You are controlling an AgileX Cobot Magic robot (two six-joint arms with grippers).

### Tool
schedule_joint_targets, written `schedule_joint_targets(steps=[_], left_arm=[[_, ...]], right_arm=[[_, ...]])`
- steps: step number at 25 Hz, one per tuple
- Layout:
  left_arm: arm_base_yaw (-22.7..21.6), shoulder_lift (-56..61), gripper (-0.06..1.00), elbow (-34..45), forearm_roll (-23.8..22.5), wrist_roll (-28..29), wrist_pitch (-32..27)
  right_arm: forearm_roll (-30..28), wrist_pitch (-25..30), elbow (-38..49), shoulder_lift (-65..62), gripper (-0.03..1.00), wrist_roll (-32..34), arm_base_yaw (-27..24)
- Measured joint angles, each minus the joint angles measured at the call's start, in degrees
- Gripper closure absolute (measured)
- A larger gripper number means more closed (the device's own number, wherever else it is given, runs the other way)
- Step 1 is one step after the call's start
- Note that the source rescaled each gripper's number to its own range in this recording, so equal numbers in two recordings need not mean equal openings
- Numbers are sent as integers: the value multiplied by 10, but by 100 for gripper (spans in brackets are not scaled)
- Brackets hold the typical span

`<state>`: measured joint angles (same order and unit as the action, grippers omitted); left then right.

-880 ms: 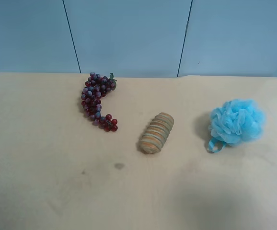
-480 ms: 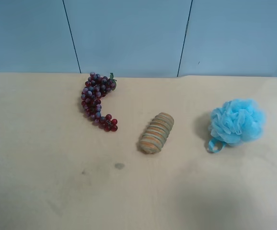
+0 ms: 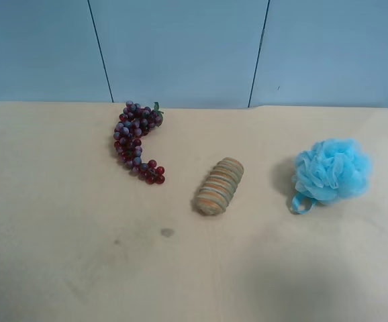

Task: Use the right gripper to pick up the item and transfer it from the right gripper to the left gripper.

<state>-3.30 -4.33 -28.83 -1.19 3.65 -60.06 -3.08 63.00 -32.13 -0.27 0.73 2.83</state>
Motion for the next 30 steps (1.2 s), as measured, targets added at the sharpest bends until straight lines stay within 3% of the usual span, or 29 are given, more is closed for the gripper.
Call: schedule_joint_targets(steps=[7, 13, 18, 24, 30], left_arm=[[0, 0, -6, 0, 0, 0, 0], [0, 0, -6, 0, 0, 0, 0], [0, 0, -6, 0, 0, 0, 0], [0, 0, -6, 0, 0, 0, 0], [0, 0, -6, 0, 0, 0, 0]], right_arm=[[1, 0, 0, 8, -3, 0, 0], [13, 0, -4, 99, -3, -13, 0], [48, -23, -67, 174, -3, -40, 0], [51, -31, -161, 272, -3, -52, 0], [56, -41, -189, 369, -3, -60, 0]])
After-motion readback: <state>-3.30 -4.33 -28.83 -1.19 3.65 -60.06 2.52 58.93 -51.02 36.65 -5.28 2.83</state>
